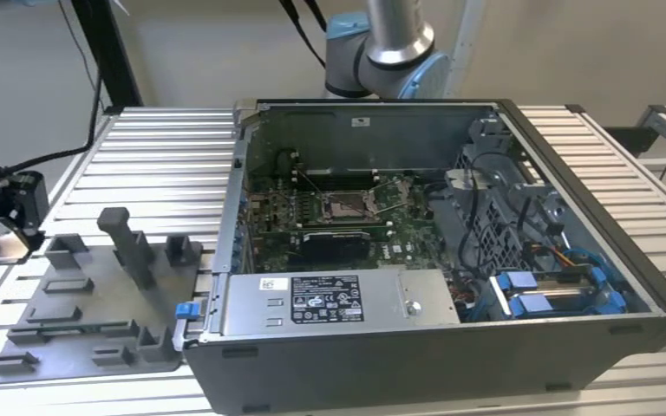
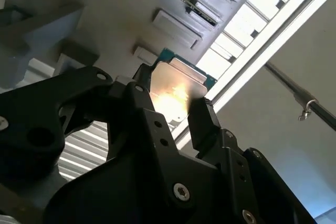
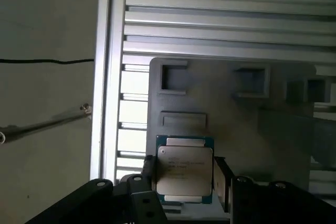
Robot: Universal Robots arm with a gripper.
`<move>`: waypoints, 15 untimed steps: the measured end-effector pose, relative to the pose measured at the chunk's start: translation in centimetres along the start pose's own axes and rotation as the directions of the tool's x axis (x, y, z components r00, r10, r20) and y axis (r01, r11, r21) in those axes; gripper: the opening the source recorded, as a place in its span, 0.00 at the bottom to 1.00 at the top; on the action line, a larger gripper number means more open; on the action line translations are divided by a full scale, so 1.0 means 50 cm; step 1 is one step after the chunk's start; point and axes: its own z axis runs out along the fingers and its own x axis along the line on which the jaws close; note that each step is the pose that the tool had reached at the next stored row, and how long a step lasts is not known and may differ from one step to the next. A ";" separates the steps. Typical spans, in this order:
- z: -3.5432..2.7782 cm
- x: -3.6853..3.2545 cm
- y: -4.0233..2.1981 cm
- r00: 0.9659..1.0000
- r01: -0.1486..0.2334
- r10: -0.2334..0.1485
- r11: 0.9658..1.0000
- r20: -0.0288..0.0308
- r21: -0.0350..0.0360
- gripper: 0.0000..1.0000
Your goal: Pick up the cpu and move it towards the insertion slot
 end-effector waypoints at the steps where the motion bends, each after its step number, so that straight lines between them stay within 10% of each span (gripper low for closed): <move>1: -0.009 0.000 0.000 1.000 0.000 0.000 1.000 0.000 0.000 0.00; 15: -0.136 0.002 0.005 1.000 0.000 0.000 1.000 0.000 0.000 0.00</move>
